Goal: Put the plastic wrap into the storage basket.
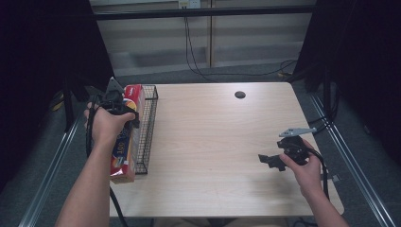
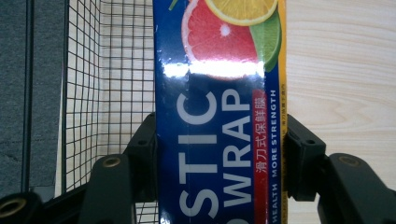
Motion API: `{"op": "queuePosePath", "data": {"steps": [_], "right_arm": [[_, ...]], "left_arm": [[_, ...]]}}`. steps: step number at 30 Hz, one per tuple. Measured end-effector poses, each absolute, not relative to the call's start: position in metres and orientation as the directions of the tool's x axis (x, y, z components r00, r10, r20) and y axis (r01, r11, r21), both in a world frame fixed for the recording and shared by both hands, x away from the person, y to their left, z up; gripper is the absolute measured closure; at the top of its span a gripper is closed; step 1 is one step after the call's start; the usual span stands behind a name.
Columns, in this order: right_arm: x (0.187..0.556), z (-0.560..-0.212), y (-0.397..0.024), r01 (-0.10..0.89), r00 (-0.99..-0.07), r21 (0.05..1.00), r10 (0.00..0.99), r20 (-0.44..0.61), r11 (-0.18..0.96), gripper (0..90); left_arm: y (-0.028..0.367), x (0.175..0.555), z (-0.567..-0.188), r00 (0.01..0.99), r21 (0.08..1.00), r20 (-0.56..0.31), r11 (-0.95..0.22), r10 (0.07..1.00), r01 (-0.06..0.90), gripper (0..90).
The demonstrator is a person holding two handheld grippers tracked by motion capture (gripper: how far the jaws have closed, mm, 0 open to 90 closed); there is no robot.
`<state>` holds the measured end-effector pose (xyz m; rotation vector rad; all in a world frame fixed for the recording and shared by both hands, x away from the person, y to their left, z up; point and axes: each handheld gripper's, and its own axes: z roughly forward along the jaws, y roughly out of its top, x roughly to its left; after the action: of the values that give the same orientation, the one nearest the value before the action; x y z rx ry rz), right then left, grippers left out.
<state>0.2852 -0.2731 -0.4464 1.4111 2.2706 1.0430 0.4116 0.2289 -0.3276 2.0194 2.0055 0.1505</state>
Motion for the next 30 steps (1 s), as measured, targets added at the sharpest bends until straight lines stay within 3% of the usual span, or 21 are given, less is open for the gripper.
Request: {"op": "queuePosePath", "data": {"steps": [30], "right_arm": [[0.286, -0.448, -0.271, 0.663, -0.500, 0.696, 0.855, 0.138, 0.275, 2.8]], "left_arm": [[0.232, 0.412, -0.349, 0.038, 0.258, -0.109, -0.009, 0.993, 0.966, 42.6]]}}
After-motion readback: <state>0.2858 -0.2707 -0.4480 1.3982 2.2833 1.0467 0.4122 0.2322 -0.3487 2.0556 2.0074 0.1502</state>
